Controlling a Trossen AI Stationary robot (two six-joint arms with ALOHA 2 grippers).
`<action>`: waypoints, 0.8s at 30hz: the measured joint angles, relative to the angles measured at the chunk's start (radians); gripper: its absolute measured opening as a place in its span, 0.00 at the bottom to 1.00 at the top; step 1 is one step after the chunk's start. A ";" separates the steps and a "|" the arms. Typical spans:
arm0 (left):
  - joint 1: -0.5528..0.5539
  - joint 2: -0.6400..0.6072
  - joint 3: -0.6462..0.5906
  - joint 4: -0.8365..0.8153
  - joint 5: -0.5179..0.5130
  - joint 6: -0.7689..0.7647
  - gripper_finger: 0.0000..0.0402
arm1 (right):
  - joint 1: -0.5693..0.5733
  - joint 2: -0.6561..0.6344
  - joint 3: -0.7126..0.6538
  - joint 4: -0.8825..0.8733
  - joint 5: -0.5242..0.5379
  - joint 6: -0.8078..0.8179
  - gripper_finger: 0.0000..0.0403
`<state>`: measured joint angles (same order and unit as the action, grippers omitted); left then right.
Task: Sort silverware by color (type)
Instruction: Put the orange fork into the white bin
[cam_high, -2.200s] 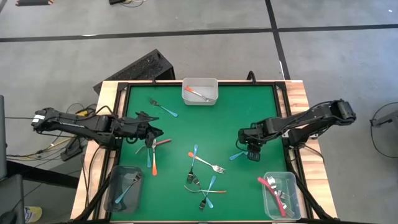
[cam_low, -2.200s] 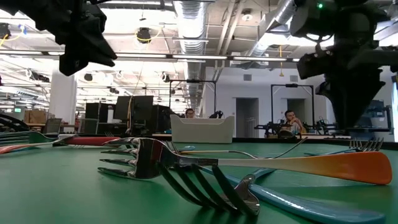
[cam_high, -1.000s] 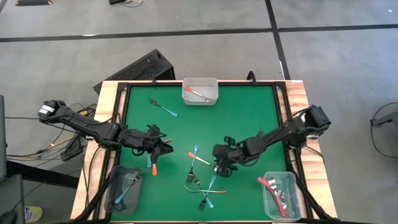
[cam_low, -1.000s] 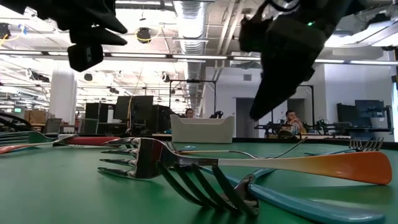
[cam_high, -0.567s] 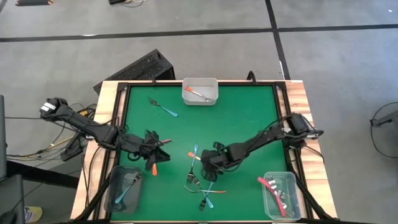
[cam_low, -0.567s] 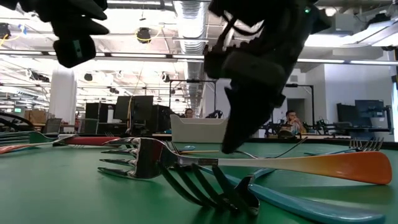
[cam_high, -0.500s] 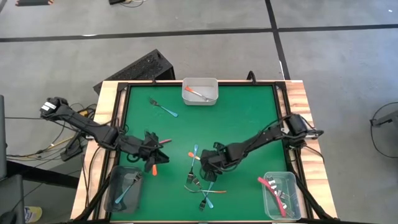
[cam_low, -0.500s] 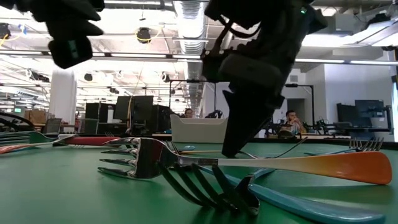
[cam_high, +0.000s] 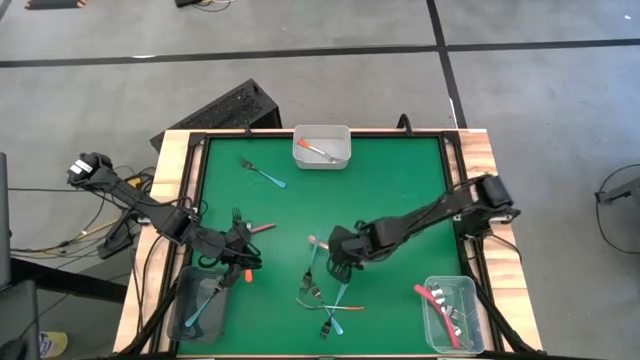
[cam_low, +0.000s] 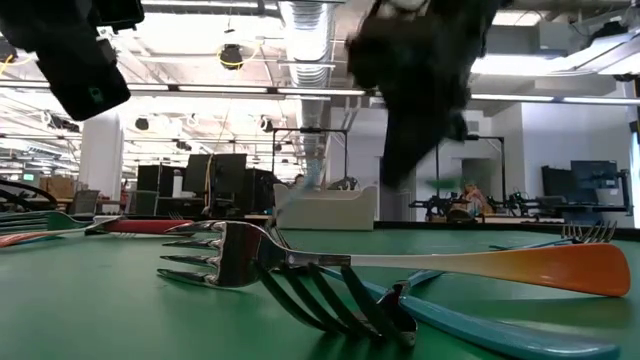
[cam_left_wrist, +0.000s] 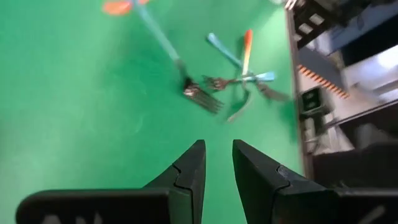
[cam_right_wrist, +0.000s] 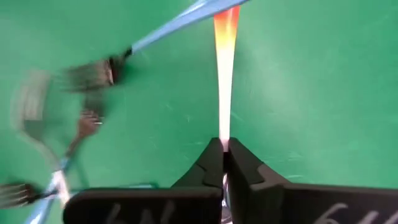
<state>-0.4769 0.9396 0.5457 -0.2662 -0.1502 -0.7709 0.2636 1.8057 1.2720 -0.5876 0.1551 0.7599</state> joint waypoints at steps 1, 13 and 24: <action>0.003 -0.002 0.000 -0.005 -0.002 0.015 0.17 | -0.006 -0.027 0.000 -0.019 0.002 -0.022 0.03; 0.080 -0.013 0.000 -0.016 -0.143 0.052 0.17 | -0.366 -0.210 0.000 -0.082 0.056 -0.481 0.03; 0.332 -0.077 0.000 -0.043 -0.239 0.002 0.17 | -0.696 -0.104 0.049 0.147 -0.214 -0.941 0.04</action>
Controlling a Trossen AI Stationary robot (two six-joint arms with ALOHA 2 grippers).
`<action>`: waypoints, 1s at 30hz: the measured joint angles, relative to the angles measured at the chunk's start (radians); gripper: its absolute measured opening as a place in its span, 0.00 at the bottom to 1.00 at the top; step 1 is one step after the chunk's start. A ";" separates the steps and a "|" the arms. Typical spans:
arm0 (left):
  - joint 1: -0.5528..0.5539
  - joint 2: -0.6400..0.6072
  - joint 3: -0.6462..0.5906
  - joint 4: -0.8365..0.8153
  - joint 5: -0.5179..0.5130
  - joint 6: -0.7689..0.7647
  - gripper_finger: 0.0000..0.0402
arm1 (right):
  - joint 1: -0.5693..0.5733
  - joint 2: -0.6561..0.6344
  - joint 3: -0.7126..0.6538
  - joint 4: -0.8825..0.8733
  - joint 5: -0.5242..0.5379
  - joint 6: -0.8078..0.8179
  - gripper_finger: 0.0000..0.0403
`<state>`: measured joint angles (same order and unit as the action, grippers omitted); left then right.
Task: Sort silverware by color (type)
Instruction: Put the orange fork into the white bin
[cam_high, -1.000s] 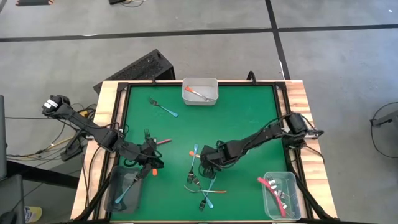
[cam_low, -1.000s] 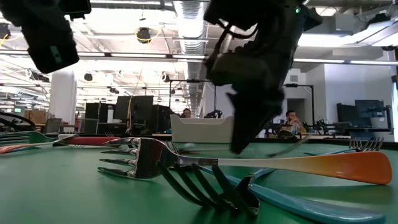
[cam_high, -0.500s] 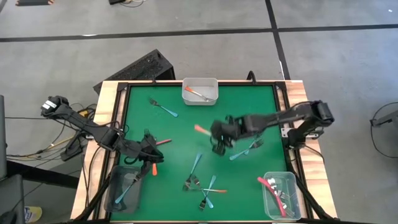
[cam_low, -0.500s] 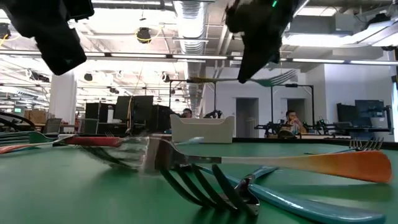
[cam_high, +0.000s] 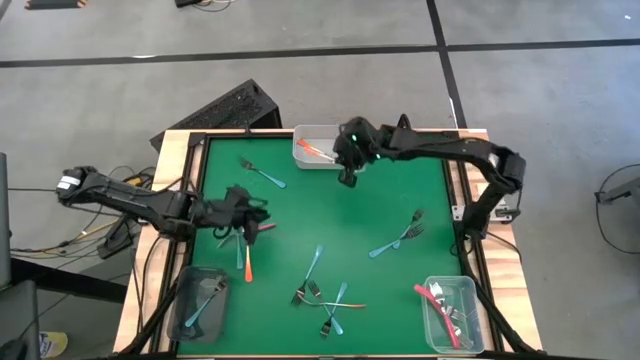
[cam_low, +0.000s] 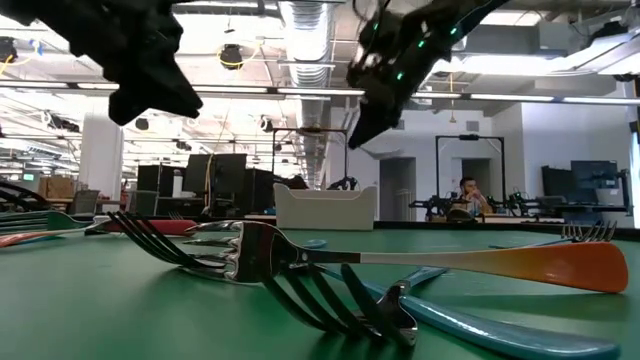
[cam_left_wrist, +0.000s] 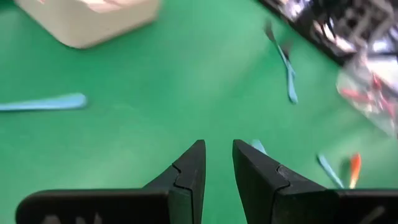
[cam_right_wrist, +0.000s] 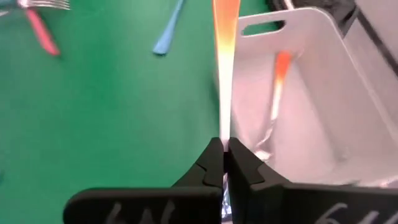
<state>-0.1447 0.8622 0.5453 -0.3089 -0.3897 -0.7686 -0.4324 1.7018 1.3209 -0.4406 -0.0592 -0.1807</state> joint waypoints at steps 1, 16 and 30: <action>0.025 -0.011 0.000 0.000 0.001 0.000 0.17 | -0.017 0.025 0.019 -0.013 -0.006 -0.038 0.04; 0.224 -0.151 0.000 -0.158 -0.015 -0.128 0.17 | -0.115 0.362 0.426 -0.196 -0.002 -0.325 0.13; 0.224 -0.149 0.000 -0.423 0.023 -0.301 0.17 | -0.112 0.378 0.458 -0.134 0.010 -0.235 0.44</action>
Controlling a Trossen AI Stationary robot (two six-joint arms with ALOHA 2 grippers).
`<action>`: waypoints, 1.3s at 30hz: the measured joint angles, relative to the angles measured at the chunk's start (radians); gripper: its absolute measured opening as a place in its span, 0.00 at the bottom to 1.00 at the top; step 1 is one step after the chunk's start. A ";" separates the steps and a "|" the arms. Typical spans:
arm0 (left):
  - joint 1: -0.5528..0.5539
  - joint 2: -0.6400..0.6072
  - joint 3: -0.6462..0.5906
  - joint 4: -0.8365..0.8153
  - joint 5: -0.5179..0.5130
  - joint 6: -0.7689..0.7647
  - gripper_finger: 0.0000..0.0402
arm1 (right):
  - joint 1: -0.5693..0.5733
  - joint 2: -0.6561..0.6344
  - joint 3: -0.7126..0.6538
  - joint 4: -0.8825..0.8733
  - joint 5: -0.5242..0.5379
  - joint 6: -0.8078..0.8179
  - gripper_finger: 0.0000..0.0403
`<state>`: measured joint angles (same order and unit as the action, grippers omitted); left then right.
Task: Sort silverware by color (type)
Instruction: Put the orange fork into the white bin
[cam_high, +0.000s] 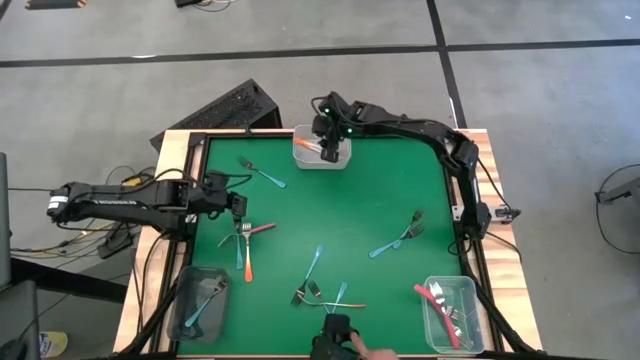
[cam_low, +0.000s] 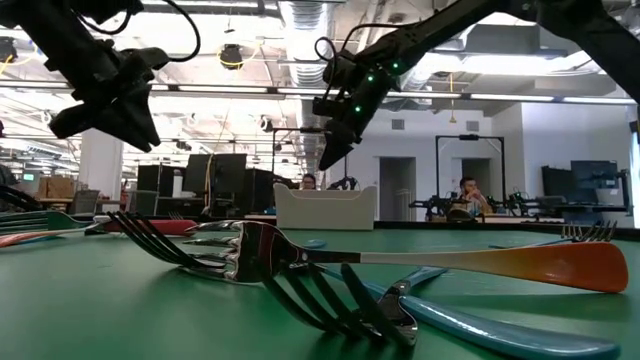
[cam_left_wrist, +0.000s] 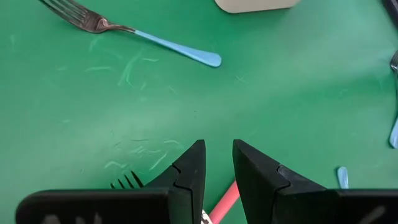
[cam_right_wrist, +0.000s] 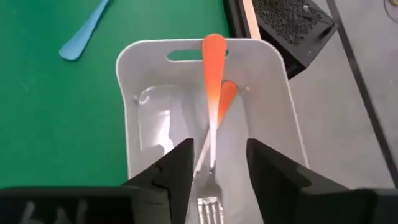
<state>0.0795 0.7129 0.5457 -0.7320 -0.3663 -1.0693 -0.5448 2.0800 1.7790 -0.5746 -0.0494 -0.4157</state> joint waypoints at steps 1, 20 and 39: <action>0.000 0.000 0.000 -0.002 0.002 0.000 0.17 | 0.003 0.000 0.000 -0.002 0.000 0.017 0.44; -0.001 -0.001 0.000 -0.090 0.124 0.098 0.17 | 0.197 -0.002 0.186 -0.257 -0.145 0.572 0.45; -0.137 0.000 0.000 0.081 0.089 0.232 0.17 | 0.579 -0.008 0.163 -0.663 -0.003 0.998 0.42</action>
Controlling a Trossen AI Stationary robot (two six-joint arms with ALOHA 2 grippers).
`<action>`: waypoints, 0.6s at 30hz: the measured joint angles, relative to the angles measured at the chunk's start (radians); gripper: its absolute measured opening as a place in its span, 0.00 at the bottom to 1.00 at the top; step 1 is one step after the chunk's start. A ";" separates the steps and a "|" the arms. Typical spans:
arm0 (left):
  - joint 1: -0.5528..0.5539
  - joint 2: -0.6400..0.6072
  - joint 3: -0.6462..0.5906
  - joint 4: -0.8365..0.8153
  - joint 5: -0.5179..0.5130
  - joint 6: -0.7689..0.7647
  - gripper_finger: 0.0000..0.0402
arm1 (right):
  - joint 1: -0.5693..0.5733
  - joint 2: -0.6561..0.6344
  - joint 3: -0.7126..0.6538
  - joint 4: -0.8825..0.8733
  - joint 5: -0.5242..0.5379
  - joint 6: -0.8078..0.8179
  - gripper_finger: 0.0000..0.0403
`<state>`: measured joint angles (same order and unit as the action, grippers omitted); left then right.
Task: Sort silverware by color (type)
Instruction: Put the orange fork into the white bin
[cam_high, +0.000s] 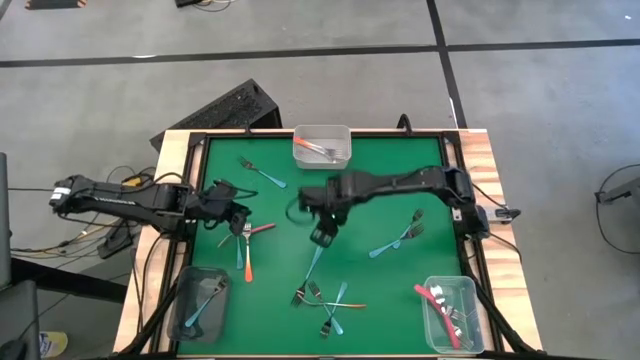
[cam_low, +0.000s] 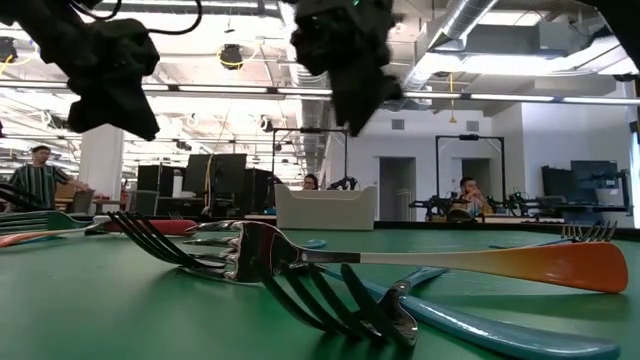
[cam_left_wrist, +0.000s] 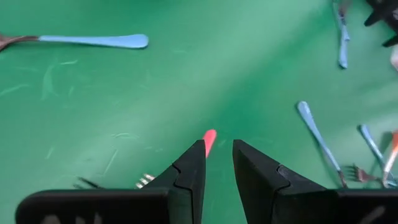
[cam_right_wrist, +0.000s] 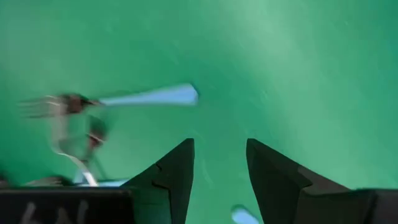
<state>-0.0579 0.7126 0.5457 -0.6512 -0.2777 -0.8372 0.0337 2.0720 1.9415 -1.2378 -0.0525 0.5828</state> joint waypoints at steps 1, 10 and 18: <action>-0.008 0.000 0.000 0.006 0.000 0.005 0.17 | 0.023 0.000 0.000 -0.031 0.029 0.036 0.42; -0.045 0.001 0.000 0.041 0.012 0.098 0.17 | 0.198 0.000 0.000 -0.143 0.131 0.351 0.40; -0.045 0.001 0.000 0.040 0.080 0.119 0.17 | 0.310 -0.001 -0.074 -0.130 0.132 0.570 0.40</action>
<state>-0.1024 0.7133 0.5457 -0.6108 -0.1975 -0.7177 0.3438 2.0710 1.8675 -1.3676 0.0794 1.1528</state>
